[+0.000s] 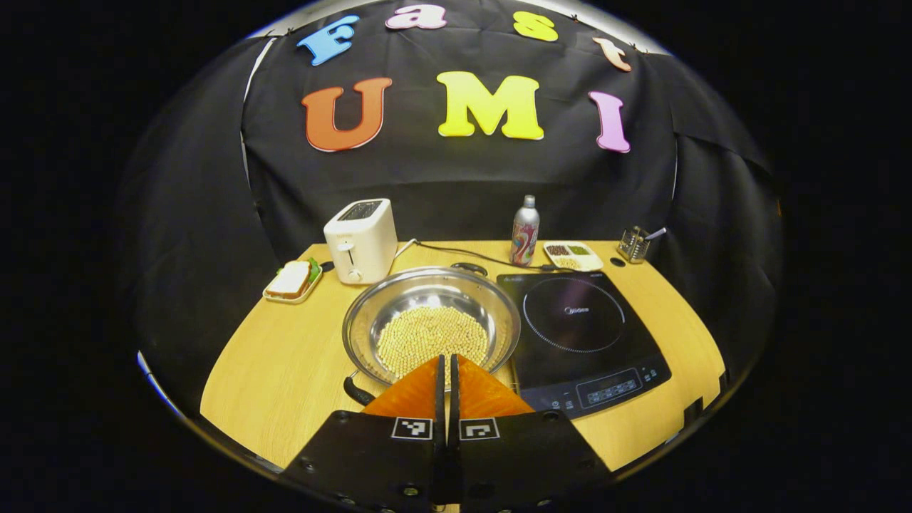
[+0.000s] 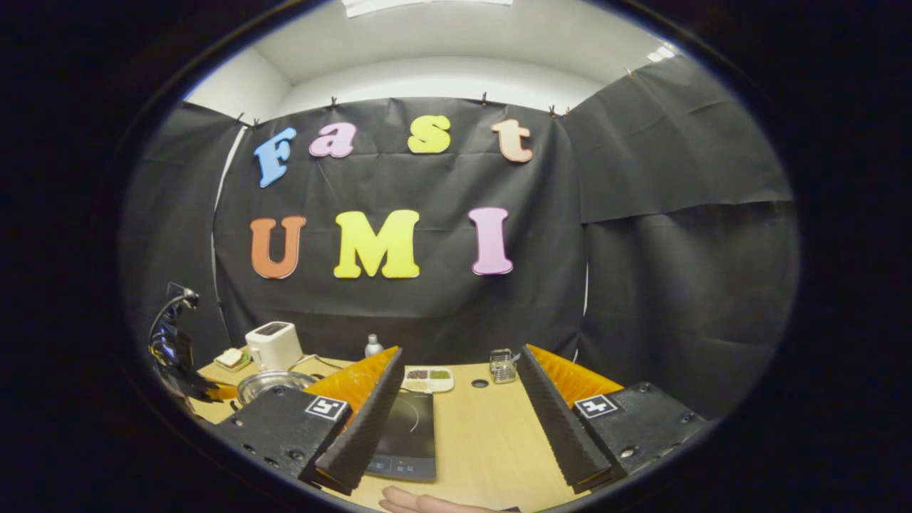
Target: First push the handle of the pot to place it horizontally, then grasp the pot with both hands and set it on the induction cooktop.
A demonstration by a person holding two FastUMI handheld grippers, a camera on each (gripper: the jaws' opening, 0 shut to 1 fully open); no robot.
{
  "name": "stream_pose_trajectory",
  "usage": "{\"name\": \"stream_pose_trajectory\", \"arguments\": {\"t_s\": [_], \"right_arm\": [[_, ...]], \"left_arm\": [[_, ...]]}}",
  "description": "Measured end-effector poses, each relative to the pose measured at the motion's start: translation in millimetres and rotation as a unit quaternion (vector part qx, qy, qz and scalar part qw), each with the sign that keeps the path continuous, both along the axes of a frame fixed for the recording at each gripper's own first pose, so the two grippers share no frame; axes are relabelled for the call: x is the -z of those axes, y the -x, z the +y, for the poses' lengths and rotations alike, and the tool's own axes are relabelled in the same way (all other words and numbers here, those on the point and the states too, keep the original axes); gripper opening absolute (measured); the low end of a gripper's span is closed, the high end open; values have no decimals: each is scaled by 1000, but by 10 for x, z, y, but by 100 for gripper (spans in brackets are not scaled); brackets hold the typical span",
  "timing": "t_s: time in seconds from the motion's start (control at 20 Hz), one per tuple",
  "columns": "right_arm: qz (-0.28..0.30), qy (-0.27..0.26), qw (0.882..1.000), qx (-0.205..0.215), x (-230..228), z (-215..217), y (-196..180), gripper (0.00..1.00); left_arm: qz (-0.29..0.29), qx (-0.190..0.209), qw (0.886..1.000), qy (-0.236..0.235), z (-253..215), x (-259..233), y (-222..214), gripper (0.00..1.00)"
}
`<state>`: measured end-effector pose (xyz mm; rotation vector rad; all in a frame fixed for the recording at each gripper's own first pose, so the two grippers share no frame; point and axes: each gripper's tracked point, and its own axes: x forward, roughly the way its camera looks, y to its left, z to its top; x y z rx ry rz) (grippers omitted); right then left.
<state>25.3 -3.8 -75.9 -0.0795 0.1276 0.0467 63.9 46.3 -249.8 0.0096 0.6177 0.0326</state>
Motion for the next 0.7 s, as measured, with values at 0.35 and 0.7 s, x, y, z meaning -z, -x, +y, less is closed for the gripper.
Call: {"name": "stream_pose_trajectory", "arguments": {"t_s": [0.35, 0.7], "right_arm": [[-11, 24, 1000, -12, -19, 119, 43, 100], [-16, 20, 1000, -18, 30, 165, -15, 96]], "left_arm": [[68, -12, 997, 19, 108, 543, 50, 0], [120, -45, 991, 36, 377, 944, 42, 10]]}}
